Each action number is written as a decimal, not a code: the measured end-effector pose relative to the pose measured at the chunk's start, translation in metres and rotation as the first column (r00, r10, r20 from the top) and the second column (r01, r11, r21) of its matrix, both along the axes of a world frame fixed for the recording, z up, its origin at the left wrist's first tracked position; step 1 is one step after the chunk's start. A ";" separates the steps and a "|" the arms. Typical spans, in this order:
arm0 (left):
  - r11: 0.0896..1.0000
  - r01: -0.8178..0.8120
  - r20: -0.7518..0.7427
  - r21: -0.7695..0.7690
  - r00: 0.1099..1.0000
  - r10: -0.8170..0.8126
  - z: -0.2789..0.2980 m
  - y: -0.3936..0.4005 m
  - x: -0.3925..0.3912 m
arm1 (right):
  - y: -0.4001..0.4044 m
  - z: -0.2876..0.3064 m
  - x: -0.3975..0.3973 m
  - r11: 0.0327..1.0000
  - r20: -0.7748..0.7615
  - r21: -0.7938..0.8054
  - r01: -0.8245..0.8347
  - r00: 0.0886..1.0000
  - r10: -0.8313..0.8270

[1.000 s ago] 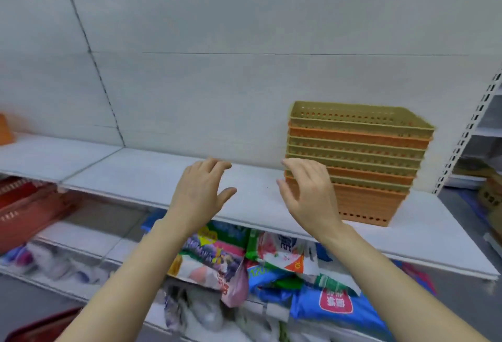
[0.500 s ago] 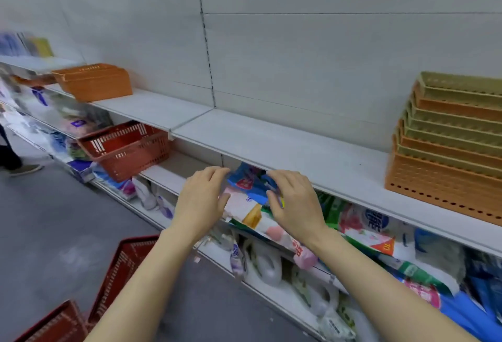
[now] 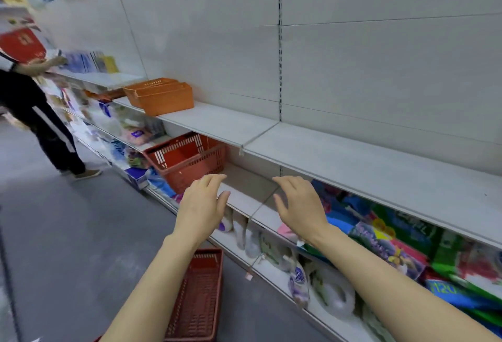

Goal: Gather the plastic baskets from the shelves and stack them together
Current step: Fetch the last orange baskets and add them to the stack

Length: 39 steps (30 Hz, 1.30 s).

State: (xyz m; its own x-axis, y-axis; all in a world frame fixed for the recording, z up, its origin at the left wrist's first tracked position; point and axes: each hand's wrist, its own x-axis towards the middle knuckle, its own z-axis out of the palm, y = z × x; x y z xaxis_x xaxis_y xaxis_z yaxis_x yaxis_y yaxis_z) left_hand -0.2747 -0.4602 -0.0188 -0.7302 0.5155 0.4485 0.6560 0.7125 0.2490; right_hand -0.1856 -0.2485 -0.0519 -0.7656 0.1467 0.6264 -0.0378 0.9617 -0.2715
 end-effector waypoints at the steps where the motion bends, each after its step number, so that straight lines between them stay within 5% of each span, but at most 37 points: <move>1: 1.000 -0.012 0.000 0.000 1.000 0.012 0.000 -0.004 -0.012 | -0.004 0.001 -0.014 1.000 -0.006 0.001 -0.007 1.000 0.007; 27: 0.958 -0.268 0.043 -0.099 0.961 0.273 0.013 -0.060 -0.404 | -0.048 0.014 -0.432 0.976 -0.024 0.008 -0.216 0.976 0.216; 39: 0.906 -0.422 0.160 0.031 0.897 0.413 0.025 -0.090 -0.607 | -0.061 0.023 -0.587 0.982 -0.013 -0.018 -0.188 0.982 0.187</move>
State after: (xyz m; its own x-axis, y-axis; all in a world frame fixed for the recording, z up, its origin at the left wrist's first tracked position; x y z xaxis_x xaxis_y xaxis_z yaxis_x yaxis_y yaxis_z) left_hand -0.8817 -0.5499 0.0066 -0.9316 0.1228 0.3420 0.2545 0.8924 0.3727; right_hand -0.7728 -0.3099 -0.0286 -0.7738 0.0135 0.6333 -0.2200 0.9318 -0.2886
